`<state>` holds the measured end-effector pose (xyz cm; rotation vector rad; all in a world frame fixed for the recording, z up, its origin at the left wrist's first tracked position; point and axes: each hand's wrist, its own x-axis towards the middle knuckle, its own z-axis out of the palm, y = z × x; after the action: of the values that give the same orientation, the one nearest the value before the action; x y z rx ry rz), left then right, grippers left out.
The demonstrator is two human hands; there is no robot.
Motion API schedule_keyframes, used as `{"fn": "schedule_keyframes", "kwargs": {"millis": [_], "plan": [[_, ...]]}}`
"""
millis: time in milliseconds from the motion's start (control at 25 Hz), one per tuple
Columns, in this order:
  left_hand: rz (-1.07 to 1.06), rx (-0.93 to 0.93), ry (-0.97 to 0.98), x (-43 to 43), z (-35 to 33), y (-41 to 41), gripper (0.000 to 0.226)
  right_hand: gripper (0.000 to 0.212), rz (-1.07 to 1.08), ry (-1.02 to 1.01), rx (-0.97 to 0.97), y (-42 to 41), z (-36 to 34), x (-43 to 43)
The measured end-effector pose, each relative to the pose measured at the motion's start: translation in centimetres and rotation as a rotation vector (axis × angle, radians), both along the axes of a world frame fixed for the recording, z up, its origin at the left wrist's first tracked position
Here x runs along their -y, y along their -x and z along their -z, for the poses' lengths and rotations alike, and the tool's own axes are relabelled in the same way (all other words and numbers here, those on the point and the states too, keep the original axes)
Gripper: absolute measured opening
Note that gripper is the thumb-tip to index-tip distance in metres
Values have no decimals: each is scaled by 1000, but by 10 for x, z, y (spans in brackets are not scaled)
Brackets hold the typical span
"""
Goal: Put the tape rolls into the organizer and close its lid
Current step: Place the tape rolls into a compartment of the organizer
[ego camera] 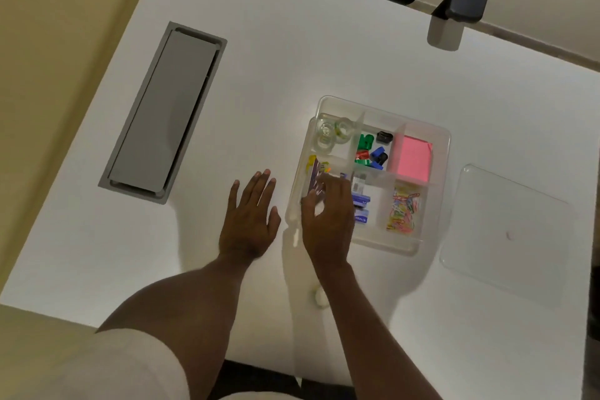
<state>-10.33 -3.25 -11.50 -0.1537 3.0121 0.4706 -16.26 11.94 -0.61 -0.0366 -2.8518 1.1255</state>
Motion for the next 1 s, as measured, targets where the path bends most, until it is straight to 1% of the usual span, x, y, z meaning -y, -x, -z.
{"fn": "schedule_keyframes", "kwargs": {"millis": [120,240,280,440,520,640,840,920,1000], "plan": [[4,-4,-2,0,-2,0,66,30,-45,15,78,-44,10,-17],[6,-22,-14,0,-5,0,64,38,-82,-53,161,-90,23,-48],[7,-31,-16,0,-6,0,63,44,-96,-84,192,-105,27,-60],[11,-56,-18,1,-8,-1,63,78,-149,-205,350,-155,39,-102],[9,-72,-21,0,-8,-1,63,85,-183,-256,378,-172,42,-113],[8,-84,-18,0,-8,-1,63,82,-208,-272,403,-182,47,-120],[1,-95,-16,0,-5,-1,63,63,-253,-278,342,-171,47,-116],[0,-97,-13,0,-4,-1,63,61,-275,-239,317,-159,42,-113],[-2,-89,-13,1,-3,2,64,60,-247,-157,311,-140,35,-107]]}}
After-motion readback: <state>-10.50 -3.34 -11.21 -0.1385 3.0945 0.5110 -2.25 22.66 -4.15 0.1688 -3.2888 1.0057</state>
